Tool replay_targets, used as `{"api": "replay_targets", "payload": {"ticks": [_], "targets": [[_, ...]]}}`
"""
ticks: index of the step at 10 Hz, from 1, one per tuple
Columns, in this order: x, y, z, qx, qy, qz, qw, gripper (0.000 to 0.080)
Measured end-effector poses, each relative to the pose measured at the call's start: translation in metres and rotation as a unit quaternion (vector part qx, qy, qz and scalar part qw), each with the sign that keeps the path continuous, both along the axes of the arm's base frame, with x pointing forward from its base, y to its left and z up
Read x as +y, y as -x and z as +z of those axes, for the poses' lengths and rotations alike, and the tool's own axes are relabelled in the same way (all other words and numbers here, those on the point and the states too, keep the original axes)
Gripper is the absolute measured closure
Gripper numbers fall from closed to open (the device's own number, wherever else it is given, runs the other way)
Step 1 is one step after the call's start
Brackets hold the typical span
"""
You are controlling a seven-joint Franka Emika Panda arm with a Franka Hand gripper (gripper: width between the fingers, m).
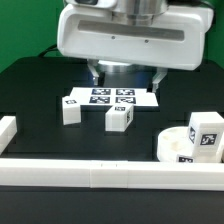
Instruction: Assemble stool
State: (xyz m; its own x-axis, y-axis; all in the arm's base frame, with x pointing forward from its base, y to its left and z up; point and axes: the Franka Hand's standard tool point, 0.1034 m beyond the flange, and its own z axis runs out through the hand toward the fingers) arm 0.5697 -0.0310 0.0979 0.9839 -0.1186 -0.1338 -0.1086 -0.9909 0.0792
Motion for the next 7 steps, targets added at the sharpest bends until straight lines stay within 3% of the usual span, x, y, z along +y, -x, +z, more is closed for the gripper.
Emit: {"api": "replay_targets", "payload": {"ticks": [5, 7], "targets": [[0.001, 0.001, -0.002, 0.003, 0.000, 0.000, 1.000, 0.0150], [-0.004, 0.019, -0.015, 0.021, -0.030, -0.057, 0.998, 0.0150]]}}
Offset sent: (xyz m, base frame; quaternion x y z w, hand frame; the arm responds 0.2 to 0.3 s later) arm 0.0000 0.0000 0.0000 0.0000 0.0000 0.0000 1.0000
